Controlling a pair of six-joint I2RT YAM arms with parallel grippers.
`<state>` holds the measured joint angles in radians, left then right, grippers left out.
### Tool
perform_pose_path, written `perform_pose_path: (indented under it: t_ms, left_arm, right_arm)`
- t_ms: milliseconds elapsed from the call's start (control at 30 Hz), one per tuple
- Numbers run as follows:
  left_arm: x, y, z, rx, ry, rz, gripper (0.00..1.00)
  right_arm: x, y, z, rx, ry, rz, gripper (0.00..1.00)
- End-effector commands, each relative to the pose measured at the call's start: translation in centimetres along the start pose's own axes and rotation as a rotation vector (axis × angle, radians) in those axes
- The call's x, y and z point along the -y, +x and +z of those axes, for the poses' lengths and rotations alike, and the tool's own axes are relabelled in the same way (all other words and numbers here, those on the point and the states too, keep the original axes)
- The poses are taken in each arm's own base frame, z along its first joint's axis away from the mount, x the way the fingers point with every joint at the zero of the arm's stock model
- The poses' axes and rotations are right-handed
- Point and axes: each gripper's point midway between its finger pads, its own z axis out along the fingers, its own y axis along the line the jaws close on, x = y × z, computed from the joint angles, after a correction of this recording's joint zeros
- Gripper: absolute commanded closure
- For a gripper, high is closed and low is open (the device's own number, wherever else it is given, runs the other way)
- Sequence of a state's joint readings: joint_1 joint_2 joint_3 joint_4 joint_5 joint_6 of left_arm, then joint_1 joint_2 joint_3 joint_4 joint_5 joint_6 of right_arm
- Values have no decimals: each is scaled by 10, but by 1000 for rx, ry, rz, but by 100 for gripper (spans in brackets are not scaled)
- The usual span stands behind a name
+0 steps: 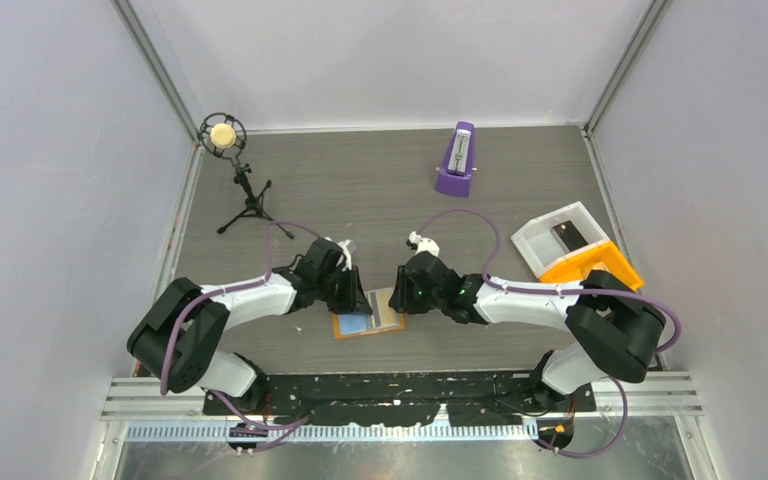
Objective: Take the credit cards out of the card holder
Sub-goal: Remove the credit card from the card holder.
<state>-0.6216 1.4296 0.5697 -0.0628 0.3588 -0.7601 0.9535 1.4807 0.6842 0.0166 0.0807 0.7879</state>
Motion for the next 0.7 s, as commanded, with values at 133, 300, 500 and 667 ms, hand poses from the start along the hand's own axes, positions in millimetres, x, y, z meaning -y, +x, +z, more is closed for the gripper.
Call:
perform_pose_path:
  t_ms: [133, 300, 500, 667]
  left_arm:
    - [7, -5, -3, 24, 32, 9, 88]
    - [8, -6, -6, 32, 31, 16, 94]
    - [8, -9, -12, 53, 13, 29, 95]
    - [2, -7, -10, 45, -12, 27, 96]
  right_arm:
    - [-16, -19, 0, 54, -35, 0, 68]
    - [-16, -15, 5, 37, -39, 2, 68]
    - [-15, -11, 9, 28, -39, 7, 68]
    - [-15, -8, 12, 16, -42, 10, 68]
